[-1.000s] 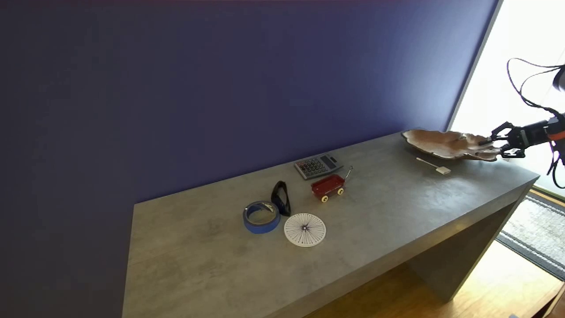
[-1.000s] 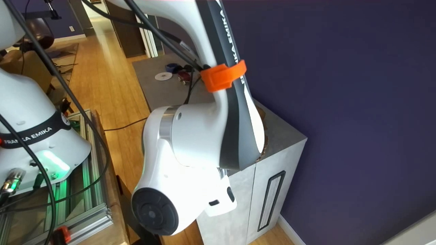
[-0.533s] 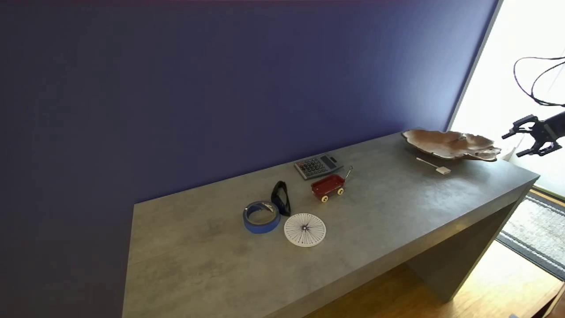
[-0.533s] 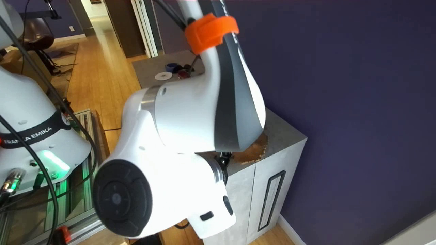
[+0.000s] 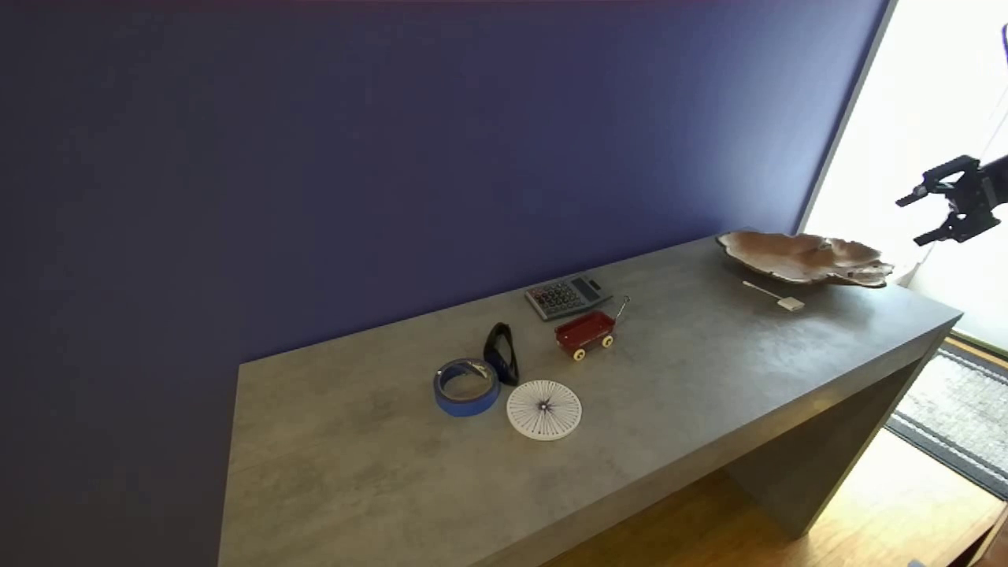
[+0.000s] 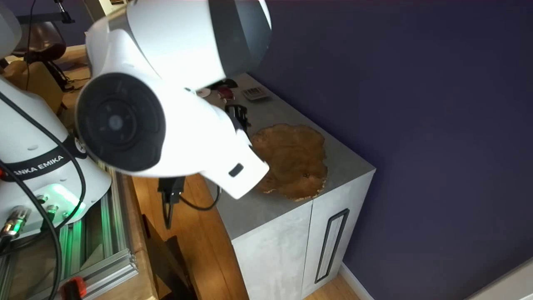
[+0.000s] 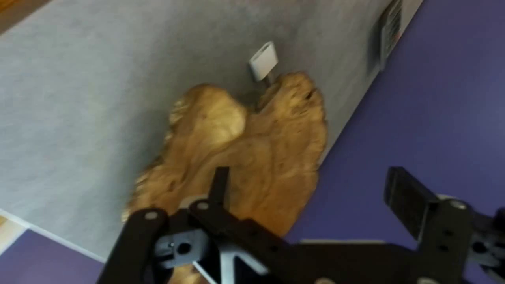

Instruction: Move the wooden plate to the right

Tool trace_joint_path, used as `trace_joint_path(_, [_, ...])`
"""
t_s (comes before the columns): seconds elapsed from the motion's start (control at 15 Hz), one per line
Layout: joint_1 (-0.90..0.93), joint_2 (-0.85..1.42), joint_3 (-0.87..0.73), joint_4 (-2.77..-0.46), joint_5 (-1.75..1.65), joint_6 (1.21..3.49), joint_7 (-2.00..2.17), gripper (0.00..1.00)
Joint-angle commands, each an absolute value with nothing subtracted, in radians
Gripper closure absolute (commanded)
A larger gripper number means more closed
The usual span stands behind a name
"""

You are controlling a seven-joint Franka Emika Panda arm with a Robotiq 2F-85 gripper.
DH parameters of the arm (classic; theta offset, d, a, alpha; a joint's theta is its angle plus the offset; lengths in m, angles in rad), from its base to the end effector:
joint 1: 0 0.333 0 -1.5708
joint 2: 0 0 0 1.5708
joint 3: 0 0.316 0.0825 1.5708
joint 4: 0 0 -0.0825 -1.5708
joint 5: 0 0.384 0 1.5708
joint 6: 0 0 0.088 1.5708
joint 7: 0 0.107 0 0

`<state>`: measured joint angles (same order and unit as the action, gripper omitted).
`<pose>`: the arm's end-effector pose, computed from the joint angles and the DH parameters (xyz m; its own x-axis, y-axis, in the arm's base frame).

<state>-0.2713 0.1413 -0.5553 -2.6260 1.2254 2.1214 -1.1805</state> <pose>0.2819 -0.2570 0.1847 0.7692 -0.6368 0.0523 -0.3857 -0.5281 -0.7565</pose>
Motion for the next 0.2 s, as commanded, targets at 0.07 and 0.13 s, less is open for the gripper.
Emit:
trace_joint_path(0.07, [-0.298, 0.055, -0.437, -2.677, 1.183, 2.108, -1.158, 0.00])
trace_joint_path(0.13, [-0.285, 0.026, -0.408, -2.697, 1.171, 2.106, -1.146, 0.00])
